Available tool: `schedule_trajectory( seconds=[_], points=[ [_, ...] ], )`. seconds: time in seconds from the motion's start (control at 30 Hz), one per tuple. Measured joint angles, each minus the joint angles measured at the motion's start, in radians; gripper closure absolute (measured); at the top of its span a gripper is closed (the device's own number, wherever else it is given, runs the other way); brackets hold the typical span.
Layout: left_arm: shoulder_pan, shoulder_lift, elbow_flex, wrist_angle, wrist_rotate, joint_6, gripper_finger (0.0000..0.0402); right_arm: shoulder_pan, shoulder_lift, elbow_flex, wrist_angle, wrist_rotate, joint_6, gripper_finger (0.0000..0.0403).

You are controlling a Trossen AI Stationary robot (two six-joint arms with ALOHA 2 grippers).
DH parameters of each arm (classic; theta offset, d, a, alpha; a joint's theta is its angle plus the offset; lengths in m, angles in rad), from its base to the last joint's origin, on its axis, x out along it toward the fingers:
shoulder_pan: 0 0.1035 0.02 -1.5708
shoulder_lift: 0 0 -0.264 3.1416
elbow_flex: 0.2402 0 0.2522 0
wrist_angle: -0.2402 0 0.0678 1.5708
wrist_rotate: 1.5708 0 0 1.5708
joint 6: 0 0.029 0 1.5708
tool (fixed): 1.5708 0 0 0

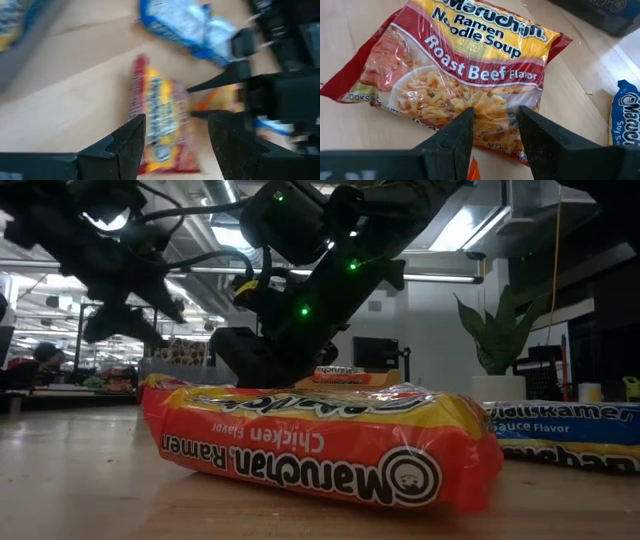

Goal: Sort Maruchan noodles
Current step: Put the pack of red ramen noodle soup into the teal blue bin

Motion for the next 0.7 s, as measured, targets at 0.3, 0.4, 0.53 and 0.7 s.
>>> schedule_trajectory(
  seconds=[0.3, 0.4, 0.53, 0.7],
  points=[
    [0.045, 0.022, -0.068, 0.060, 0.034, -0.022, 0.0193, 0.000, 0.001, 0.000, 0.000, 0.002, -0.023, 0.0253],
    [0.048, 0.034, -0.083, 0.076, 0.032, -0.022, 0.0192, 0.004, 0.001, 0.000, 0.000, 0.002, -0.027, 0.0253],
    [0.048, 0.047, -0.111, 0.094, 0.033, -0.046, 0.0179, 0.013, 0.003, 0.000, -0.009, 0.007, -0.070, 0.0253],
    [0.047, 0.071, -0.145, 0.166, 0.059, -0.080, 0.0163, 0.027, 0.005, -0.001, -0.013, 0.028, -0.106, 0.0253]
  ],
)
